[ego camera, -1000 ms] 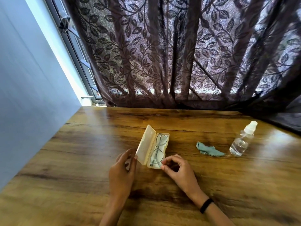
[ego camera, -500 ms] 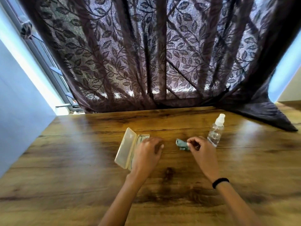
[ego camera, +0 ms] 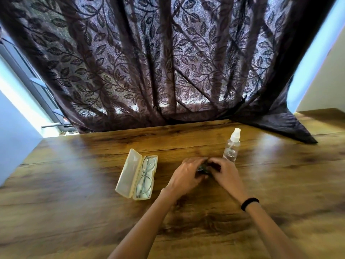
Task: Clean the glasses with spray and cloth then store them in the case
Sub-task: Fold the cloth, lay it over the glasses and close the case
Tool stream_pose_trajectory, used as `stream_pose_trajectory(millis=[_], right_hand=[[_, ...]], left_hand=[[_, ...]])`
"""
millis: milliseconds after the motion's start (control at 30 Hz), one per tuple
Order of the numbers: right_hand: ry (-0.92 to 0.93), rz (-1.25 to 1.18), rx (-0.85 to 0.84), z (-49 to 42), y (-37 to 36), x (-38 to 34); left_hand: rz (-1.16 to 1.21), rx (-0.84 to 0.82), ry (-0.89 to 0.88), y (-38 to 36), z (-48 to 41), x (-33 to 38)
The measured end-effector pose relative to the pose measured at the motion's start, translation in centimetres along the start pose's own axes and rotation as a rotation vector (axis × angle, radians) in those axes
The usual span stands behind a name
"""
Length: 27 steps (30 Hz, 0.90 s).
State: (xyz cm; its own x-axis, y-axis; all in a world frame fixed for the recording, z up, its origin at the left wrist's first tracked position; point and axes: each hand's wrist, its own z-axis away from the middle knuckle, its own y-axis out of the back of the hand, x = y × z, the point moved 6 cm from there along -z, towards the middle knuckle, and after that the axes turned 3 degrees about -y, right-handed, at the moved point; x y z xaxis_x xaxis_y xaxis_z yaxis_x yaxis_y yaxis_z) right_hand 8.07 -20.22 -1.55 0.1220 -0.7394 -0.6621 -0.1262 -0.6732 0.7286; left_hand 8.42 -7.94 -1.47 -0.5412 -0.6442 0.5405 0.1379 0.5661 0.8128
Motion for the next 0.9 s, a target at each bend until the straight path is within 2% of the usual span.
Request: stream_pose_trajectory(millis=[167,267,467,667,800,900], right_hand=[[-0.194,-0.668,-0.169,0.0,0.9,-1.8],[-0.215,-0.82,-0.167,0.2,1.5,-2.5],[-0.238,-0.808,-0.198,0.3,1.0,-2.9],[-0.279,-0.81,-0.188,0.2,0.4,-2.2],[-0.289,-0.788,-0.21,0.2,0.0,-1.8],[-0.274,-0.759,-0.184,0.0,-0.1,-1.6]], left_hand=[[0.271,0.121,0.066,2.2,0.2,-0.4],[0.437,0.155,0.064,3.8,0.9,-0.3],[0.558,0.12,0.104,4.6,1.9,-0.1],[0.776,0.131,0.321,4.2,2.6,-1.8],[0.737,0.107,0.408,3.8,2.5,-2.5],[0.926,0.111,0.472,3.2,2.8,-2.9]])
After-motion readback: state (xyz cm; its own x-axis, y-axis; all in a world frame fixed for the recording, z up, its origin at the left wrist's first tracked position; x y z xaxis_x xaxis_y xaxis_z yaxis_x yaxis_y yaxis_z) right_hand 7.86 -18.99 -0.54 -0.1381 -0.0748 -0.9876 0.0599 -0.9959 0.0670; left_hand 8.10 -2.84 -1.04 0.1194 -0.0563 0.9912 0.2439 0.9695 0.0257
